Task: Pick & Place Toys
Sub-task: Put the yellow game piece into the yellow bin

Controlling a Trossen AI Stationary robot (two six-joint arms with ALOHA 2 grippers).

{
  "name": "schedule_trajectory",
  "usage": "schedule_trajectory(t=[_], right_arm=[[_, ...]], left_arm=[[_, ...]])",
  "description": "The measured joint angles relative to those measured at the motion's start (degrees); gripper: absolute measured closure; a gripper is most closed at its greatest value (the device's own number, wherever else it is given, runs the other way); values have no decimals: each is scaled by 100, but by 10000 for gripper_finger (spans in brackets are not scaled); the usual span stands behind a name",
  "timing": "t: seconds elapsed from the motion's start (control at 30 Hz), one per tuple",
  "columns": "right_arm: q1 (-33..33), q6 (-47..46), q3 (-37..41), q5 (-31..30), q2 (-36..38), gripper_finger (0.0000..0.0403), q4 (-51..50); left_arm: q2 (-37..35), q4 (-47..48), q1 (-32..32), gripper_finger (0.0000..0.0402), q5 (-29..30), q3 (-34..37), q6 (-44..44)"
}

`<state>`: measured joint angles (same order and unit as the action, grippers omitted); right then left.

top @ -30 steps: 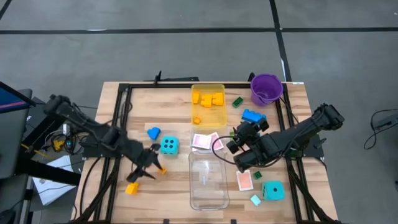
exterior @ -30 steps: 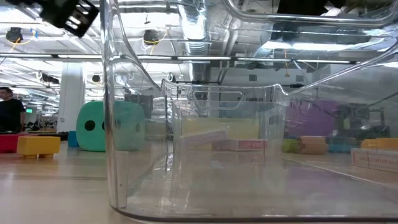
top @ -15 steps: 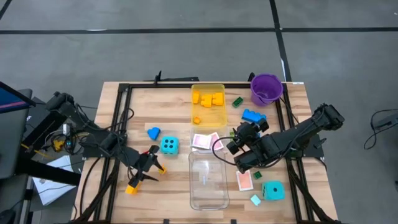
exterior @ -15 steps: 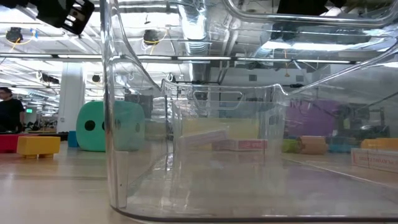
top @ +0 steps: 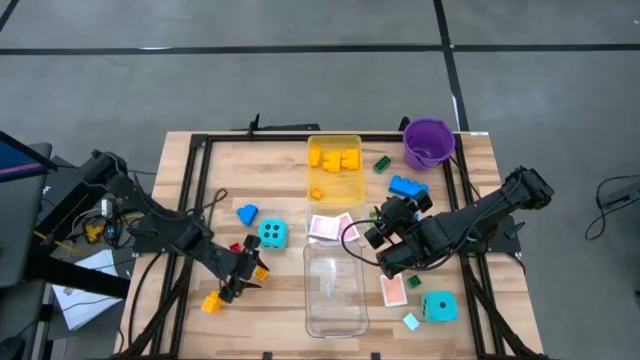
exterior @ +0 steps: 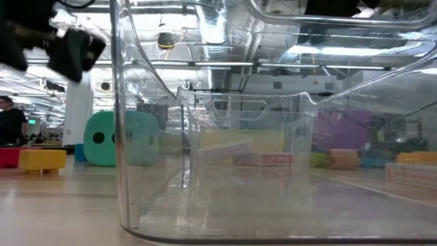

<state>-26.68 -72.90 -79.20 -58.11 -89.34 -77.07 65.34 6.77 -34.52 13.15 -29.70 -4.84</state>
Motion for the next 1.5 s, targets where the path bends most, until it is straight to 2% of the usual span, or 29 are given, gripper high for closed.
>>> schedule_trajectory(t=[0.5,1.1,1.5], right_arm=[[0,-4,-2,22,2,230,1],[0,-4,-2,24,2,230,2],[0,-4,-2,24,2,230,21]], left_arm=[[672,-653,15,133,53,406,14],[673,-1493,20,132,214,1163,-287],[729,-1582,52,132,238,1222,-466]])
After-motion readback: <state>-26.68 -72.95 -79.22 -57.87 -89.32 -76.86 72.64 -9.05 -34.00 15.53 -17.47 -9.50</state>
